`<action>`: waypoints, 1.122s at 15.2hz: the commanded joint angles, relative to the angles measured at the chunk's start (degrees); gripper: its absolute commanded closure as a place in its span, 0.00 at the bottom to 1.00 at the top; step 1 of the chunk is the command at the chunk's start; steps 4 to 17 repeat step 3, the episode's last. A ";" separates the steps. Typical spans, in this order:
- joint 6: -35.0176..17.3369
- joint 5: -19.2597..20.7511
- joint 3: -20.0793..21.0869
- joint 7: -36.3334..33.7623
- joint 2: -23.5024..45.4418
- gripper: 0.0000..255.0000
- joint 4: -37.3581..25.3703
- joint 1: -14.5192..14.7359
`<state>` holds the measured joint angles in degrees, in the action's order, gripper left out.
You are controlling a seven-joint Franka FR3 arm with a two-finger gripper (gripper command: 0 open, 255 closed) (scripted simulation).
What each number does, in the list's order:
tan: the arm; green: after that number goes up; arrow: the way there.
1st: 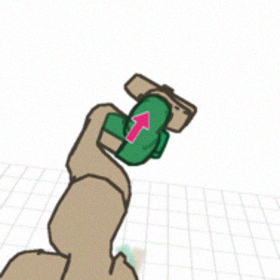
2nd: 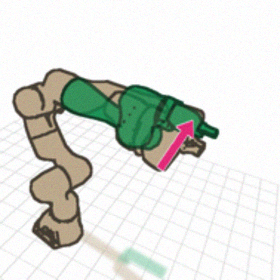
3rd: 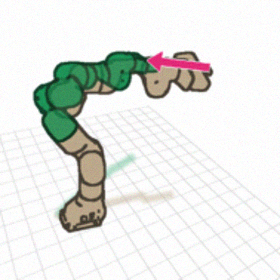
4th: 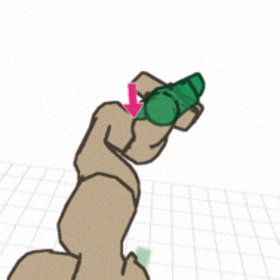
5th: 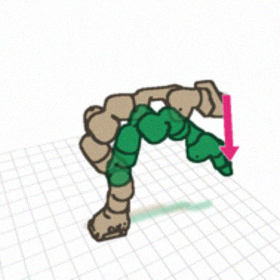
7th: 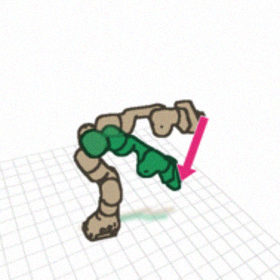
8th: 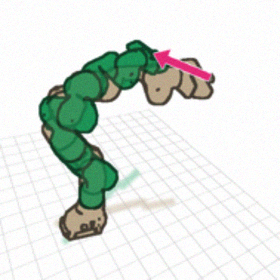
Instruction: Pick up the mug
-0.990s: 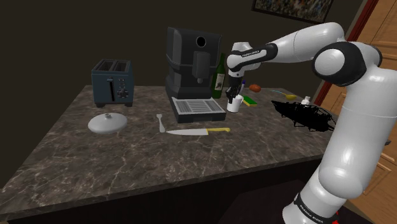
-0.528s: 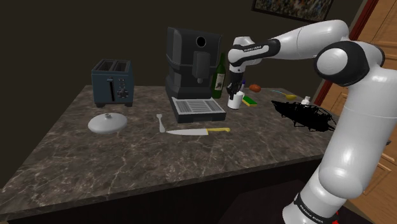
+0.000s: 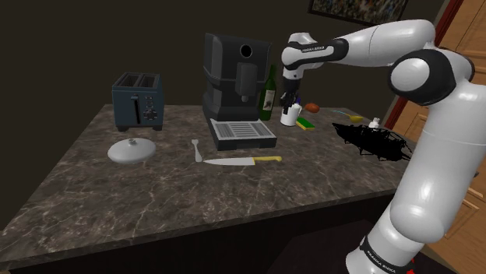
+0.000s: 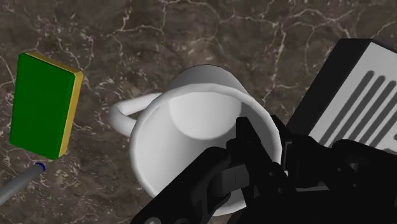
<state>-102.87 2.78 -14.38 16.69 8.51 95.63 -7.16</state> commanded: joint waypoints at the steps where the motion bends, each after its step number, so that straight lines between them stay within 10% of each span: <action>1: 1.54 -0.07 -0.03 0.15 0.24 1.00 -1.77 -0.05; 17: 1.66 -0.07 -0.03 0.16 0.23 1.00 -1.89 -0.05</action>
